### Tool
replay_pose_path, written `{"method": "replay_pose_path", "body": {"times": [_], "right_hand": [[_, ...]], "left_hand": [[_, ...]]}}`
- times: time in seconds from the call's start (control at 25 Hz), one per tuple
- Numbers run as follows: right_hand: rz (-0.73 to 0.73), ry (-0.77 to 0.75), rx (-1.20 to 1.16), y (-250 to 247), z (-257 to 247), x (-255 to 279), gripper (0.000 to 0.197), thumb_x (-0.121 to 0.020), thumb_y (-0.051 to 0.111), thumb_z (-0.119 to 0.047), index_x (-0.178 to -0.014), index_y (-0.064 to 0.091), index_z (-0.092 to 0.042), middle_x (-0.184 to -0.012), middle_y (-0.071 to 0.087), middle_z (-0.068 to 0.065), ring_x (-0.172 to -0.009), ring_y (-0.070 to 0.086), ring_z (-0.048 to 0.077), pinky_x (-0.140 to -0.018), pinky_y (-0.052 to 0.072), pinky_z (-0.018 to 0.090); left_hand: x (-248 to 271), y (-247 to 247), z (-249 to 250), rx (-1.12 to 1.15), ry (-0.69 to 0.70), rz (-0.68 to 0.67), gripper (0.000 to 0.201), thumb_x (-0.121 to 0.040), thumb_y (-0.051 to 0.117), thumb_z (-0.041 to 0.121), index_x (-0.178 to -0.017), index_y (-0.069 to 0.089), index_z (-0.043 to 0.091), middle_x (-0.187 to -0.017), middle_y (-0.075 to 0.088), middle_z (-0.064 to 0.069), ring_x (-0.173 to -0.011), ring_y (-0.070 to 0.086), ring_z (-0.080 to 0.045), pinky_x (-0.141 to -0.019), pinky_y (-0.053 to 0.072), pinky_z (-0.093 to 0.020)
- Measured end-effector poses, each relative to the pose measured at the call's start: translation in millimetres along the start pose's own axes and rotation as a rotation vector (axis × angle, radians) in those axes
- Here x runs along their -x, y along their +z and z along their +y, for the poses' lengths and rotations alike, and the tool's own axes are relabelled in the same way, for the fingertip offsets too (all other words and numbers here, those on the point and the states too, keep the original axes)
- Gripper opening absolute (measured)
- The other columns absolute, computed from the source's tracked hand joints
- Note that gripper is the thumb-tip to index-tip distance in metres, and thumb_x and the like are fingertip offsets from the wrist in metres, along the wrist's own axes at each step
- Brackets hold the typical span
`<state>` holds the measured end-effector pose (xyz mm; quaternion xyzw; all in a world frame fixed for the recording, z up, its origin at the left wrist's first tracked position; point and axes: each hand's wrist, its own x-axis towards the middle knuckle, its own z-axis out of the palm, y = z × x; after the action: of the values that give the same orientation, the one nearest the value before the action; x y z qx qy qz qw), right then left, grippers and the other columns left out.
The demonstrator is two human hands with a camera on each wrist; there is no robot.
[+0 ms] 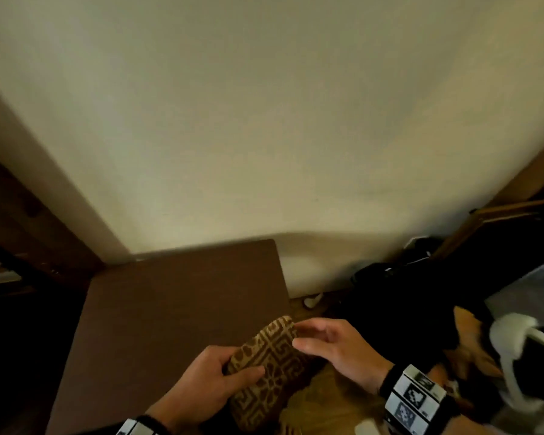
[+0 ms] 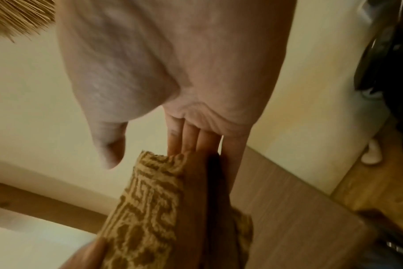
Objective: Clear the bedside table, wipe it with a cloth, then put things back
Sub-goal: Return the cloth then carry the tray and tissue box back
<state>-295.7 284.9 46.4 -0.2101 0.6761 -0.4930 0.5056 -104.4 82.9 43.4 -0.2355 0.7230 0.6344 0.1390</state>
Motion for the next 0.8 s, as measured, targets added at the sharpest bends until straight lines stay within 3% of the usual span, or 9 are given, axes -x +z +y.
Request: {"method": "replay_pose_path", "body": {"times": [0.08,0.2,0.28,0.36,0.48,0.64,0.8], "right_hand": [[0.059,0.005,-0.028,-8,3,24,0.044,-0.084,0.09,-0.032,-0.126,0.077,-0.025,-0.121,0.082,-0.002,-0.116,0.075,0.015,-0.108,0.059,0.043],[0.12,-0.076,-0.088,-18,16,76,0.044,-0.093,0.082,-0.024,-0.136,0.073,-0.02,-0.134,0.077,0.006,-0.127,0.07,0.025,-0.112,0.055,0.047],[0.238,-0.149,-0.134,-18,30,114,0.037,-0.1,0.074,-0.023,-0.134,0.073,-0.009,-0.136,0.074,0.015,-0.13,0.068,0.034,-0.115,0.052,0.05],[0.448,-0.171,-0.235,-12,48,152,0.037,-0.1,0.073,-0.031,-0.13,0.075,-0.008,-0.135,0.073,0.014,-0.128,0.069,0.031,-0.112,0.054,0.046],[0.759,-0.187,-0.192,-15,82,203,0.04,-0.099,0.068,-0.051,-0.123,0.076,-0.02,-0.127,0.075,0.008,-0.12,0.071,0.025,-0.106,0.058,0.045],[1.132,-0.161,-0.197,-33,138,275,0.02,-0.106,0.063,-0.034,-0.103,0.081,-0.024,-0.101,0.082,-0.004,-0.097,0.077,0.013,-0.085,0.062,0.031],[1.398,-0.093,-0.294,-69,218,366,0.018,-0.106,0.064,-0.025,-0.108,0.081,-0.022,-0.099,0.082,0.001,-0.094,0.076,0.015,-0.079,0.062,0.03]], "left_hand": [[-4,2,26,-0.119,0.093,-0.092,0.025,-0.086,0.082,0.044,-0.103,0.082,0.025,-0.103,0.083,-0.004,-0.101,0.078,-0.021,-0.098,0.06,-0.046],[-12,11,68,-0.129,0.23,-0.327,0.026,-0.09,0.081,0.03,-0.111,0.08,0.014,-0.107,0.08,-0.013,-0.103,0.077,-0.027,-0.094,0.06,-0.041],[-20,27,88,0.036,0.185,-0.451,0.025,-0.094,0.074,0.012,-0.118,0.078,0.005,-0.117,0.078,-0.022,-0.113,0.074,-0.036,-0.099,0.059,-0.042],[-32,60,96,0.137,0.09,-0.538,0.028,-0.094,0.068,0.006,-0.12,0.077,0.001,-0.124,0.074,-0.028,-0.119,0.07,-0.043,-0.107,0.054,-0.051],[-48,135,100,0.103,0.017,-0.621,0.026,-0.092,0.07,0.01,-0.116,0.079,0.002,-0.123,0.073,-0.03,-0.118,0.069,-0.047,-0.113,0.047,-0.06],[-63,250,114,-0.046,0.067,-0.769,0.025,-0.094,0.07,0.014,-0.115,0.08,0.005,-0.121,0.076,-0.025,-0.116,0.072,-0.042,-0.11,0.05,-0.059],[-69,385,137,-0.224,0.239,-0.781,0.02,-0.1,0.066,0.012,-0.114,0.079,0.007,-0.108,0.081,-0.019,-0.104,0.077,-0.036,-0.097,0.06,-0.056]]}}
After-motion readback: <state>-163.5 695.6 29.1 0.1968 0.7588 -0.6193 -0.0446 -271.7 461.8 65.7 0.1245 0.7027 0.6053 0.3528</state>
